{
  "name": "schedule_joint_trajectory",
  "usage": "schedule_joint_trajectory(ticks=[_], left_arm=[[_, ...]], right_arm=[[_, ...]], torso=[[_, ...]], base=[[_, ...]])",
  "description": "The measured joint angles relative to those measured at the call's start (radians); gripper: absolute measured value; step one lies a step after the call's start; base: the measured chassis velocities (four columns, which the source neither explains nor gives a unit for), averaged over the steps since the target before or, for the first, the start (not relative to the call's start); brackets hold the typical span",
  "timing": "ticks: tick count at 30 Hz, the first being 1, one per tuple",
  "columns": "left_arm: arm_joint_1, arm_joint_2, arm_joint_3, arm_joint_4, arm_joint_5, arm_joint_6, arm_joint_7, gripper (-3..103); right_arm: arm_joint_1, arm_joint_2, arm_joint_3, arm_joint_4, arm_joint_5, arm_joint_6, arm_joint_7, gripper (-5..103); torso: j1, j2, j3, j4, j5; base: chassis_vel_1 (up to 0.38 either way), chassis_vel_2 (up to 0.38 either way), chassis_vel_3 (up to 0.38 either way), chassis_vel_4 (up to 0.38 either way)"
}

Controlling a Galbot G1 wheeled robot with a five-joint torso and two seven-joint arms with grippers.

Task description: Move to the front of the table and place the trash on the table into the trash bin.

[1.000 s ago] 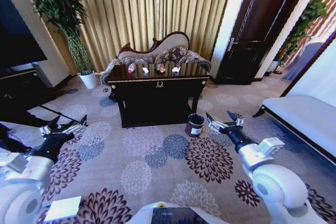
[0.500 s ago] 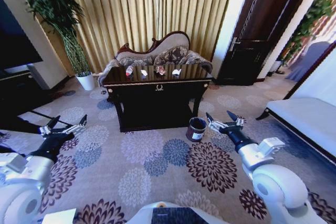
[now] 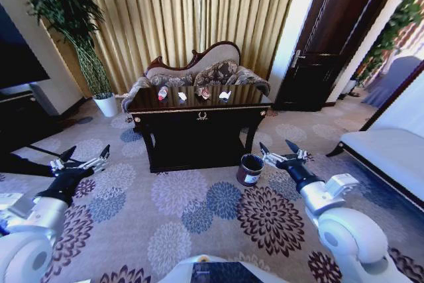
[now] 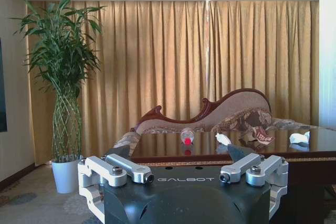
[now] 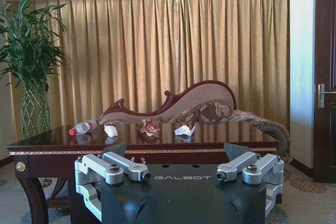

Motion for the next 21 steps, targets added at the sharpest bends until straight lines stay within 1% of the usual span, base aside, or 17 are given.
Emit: schedule_joint_trajectory(ticks=[21], left_arm=[[0.002,-0.003,0.002,0.0,0.0,-0.002,0.005,100]], right_arm=[[0.005,-0.004,-0.002,0.0,0.0,0.001,-0.007,100]], torso=[[0.0,0.0,0.0,0.0,0.0]], base=[[-0.127,0.119,0.131,-0.118]])
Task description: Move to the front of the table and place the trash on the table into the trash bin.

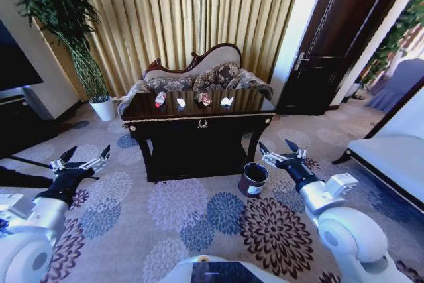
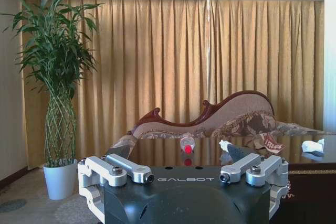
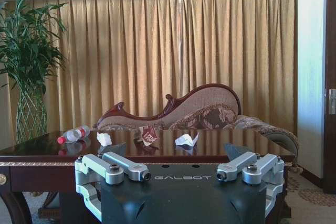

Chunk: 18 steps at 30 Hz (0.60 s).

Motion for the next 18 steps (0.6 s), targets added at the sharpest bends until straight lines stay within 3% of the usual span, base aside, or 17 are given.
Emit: schedule_joint_trajectory(ticks=[18], left_arm=[[0.0,0.0,-0.001,0.0,0.001,-0.001,0.002,100]], right_arm=[[0.0,0.002,0.0,0.0,0.0,0.0,-0.02,100]], torso=[[0.0,0.0,0.0,0.0,-0.0002]], base=[[-0.122,0.119,0.12,-0.121]])
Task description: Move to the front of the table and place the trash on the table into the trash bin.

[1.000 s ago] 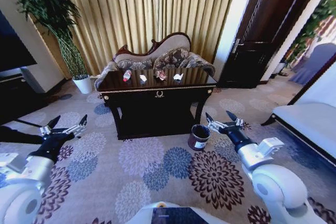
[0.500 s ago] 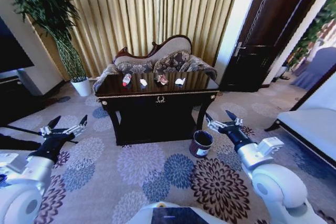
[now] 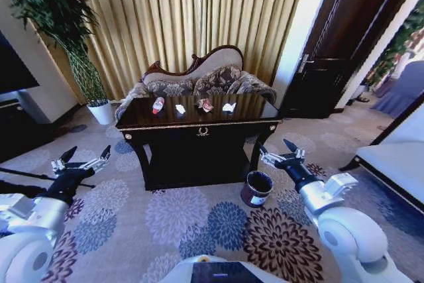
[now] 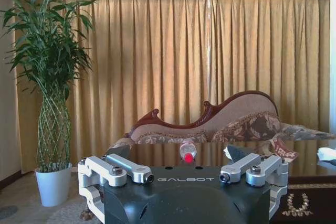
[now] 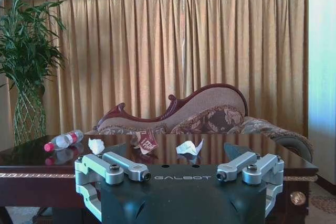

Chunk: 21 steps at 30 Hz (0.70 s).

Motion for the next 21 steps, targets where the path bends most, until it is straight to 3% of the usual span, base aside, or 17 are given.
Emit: schedule_joint_trajectory(ticks=[21], left_arm=[[0.001,0.001,-0.003,0.0,0.0,-0.004,0.005,100]], right_arm=[[-0.003,0.003,0.002,0.0,0.0,0.002,-0.003,100]], torso=[[0.0,0.0,0.0,0.0,0.0003]], base=[[-0.154,0.15,0.148,-0.158]])
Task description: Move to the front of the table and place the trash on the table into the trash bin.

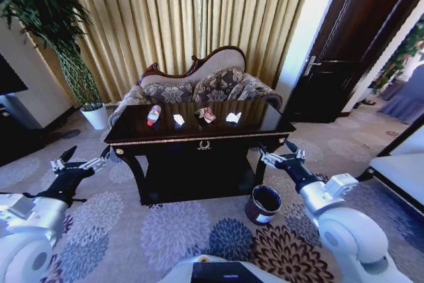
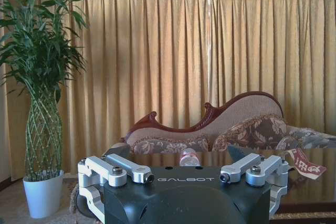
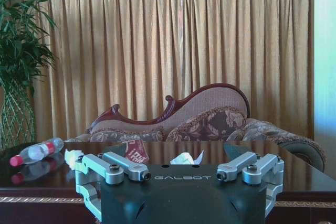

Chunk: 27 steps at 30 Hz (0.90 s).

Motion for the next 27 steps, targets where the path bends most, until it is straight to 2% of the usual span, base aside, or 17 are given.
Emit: schedule_joint_trajectory(ticks=[27], left_arm=[[0.0,-0.001,0.001,0.0,-0.003,0.001,0.001,100]], right_arm=[[0.002,0.005,-0.009,0.0,-0.001,0.0,-0.001,100]], torso=[[0.0,0.0,0.0,0.0001,0.0]], base=[[-0.154,0.15,0.145,-0.15]])
